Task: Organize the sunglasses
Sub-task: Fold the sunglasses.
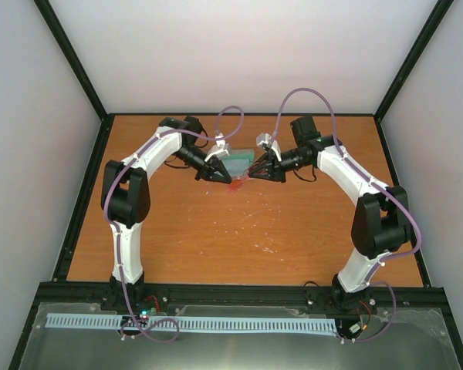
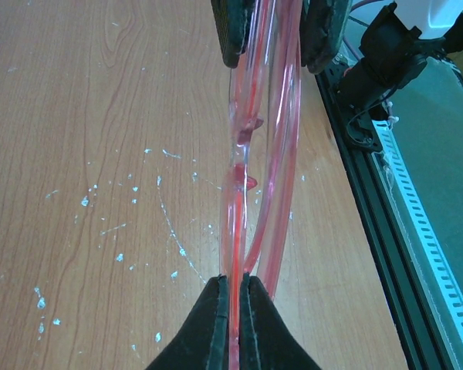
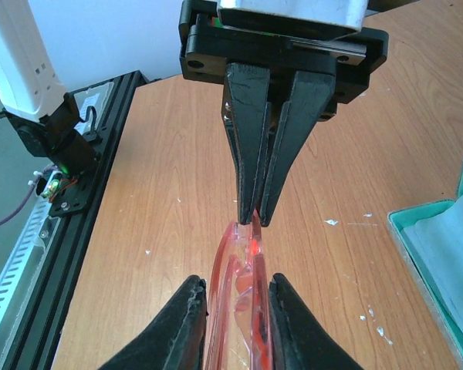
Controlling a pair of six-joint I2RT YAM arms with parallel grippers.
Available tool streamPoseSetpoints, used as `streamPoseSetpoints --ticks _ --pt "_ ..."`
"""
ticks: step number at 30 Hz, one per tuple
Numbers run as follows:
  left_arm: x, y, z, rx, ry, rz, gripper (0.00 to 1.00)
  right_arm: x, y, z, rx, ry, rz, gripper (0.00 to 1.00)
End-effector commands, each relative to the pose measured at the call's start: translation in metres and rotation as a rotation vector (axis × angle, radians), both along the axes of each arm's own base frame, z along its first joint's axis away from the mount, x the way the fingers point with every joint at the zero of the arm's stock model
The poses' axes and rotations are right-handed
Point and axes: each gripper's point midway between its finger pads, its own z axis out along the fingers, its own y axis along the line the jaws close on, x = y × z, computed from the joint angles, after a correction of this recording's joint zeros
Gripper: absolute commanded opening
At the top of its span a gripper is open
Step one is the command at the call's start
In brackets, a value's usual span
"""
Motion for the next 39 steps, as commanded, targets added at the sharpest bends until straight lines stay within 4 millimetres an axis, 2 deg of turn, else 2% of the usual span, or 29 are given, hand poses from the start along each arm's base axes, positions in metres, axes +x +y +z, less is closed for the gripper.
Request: streamPoseSetpoints --ticks 1,5,8,10,12,13,14,15,21,27,33,39 --pt "0.001 -0.007 0.027 -0.068 -0.045 -0.01 0.06 -0.009 0.005 0.001 0.006 0.016 0.037 0.17" --pt "0.002 -0.007 0.028 -0.07 -0.041 -0.006 0.16 -0.01 0.004 0.0 0.006 0.024 0.038 0.16" --pt "0.002 -0.007 0.028 -0.068 -0.04 -0.003 0.35 -0.01 0.004 -0.001 0.006 0.031 0.039 0.15" --pt "0.002 -0.007 0.028 -0.064 -0.037 -0.002 0.43 -0.011 0.004 -0.002 0.005 0.035 0.038 0.14" --pt "0.003 -0.006 0.027 -0.055 -0.039 0.002 0.55 -0.01 0.004 -0.003 0.003 0.042 0.037 0.14" --pt "0.004 -0.005 0.027 -0.049 -0.042 0.005 0.68 -0.01 0.004 -0.004 0.003 0.049 0.034 0.13" --pt "0.006 -0.004 0.027 -0.044 -0.047 0.01 0.87 -0.009 0.005 -0.005 0.003 0.059 0.033 0.12" --pt "0.01 -0.002 0.029 -0.043 -0.048 0.023 0.99 -0.008 0.005 -0.006 0.007 0.068 0.033 0.11" --pt "0.046 0.031 0.034 -0.049 -0.032 0.167 1.0 -0.001 0.011 -0.01 0.048 0.156 0.033 0.05" --pt "0.061 0.058 0.028 -0.026 -0.02 0.255 1.0 0.009 0.01 -0.009 0.077 0.211 -0.007 0.05" --pt "0.062 0.063 0.026 -0.02 -0.021 0.274 1.0 0.022 0.003 -0.016 0.088 0.309 -0.091 0.05" --pt "0.065 0.064 0.028 -0.019 -0.039 0.277 1.0 0.036 -0.012 -0.03 0.104 0.411 -0.191 0.04"
